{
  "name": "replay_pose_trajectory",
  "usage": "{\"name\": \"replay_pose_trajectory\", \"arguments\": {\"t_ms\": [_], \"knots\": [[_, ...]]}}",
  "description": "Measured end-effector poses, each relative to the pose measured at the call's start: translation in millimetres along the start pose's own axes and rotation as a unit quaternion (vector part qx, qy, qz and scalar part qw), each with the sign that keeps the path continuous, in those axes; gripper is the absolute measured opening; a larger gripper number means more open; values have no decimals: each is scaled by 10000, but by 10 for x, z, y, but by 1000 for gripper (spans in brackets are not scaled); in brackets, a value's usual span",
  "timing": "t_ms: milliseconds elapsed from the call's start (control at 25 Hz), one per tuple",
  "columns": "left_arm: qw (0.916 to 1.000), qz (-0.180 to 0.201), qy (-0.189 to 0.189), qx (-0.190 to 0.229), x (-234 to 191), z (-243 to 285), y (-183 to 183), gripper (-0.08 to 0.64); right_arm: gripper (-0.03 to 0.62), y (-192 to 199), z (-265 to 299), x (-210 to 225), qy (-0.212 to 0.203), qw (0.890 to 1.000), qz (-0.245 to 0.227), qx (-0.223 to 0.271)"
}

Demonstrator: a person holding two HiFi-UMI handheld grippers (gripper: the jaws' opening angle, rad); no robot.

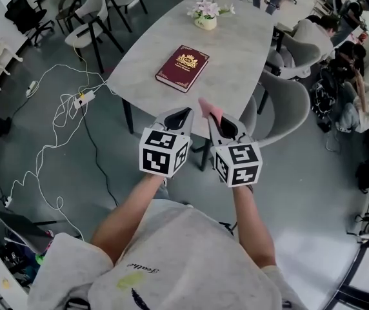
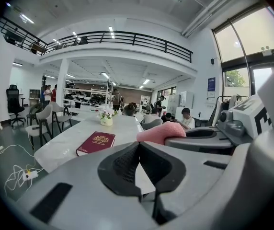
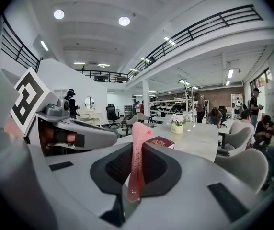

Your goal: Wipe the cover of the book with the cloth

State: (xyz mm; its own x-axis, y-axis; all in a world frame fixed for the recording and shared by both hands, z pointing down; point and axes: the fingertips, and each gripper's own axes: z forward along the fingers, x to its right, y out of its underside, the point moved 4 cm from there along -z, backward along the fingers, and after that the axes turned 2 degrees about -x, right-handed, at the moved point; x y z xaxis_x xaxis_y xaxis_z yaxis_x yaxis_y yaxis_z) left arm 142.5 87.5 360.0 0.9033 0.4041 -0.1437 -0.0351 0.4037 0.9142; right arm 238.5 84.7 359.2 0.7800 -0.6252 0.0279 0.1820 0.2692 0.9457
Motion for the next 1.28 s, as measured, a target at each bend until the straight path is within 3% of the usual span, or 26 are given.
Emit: {"name": "replay_pose_trajectory", "arguments": {"t_ms": [680, 1280], "knots": [[9979, 7, 601, -252, -1142, 1079, -306, 8, 19, -327, 1430, 599, 526, 9970, -268, -497], [9923, 183, 1124, -478, -2041, 1809, -489, 8, 18, -357, 2636, 1226, 1015, 9827, -808, -1325]]}}
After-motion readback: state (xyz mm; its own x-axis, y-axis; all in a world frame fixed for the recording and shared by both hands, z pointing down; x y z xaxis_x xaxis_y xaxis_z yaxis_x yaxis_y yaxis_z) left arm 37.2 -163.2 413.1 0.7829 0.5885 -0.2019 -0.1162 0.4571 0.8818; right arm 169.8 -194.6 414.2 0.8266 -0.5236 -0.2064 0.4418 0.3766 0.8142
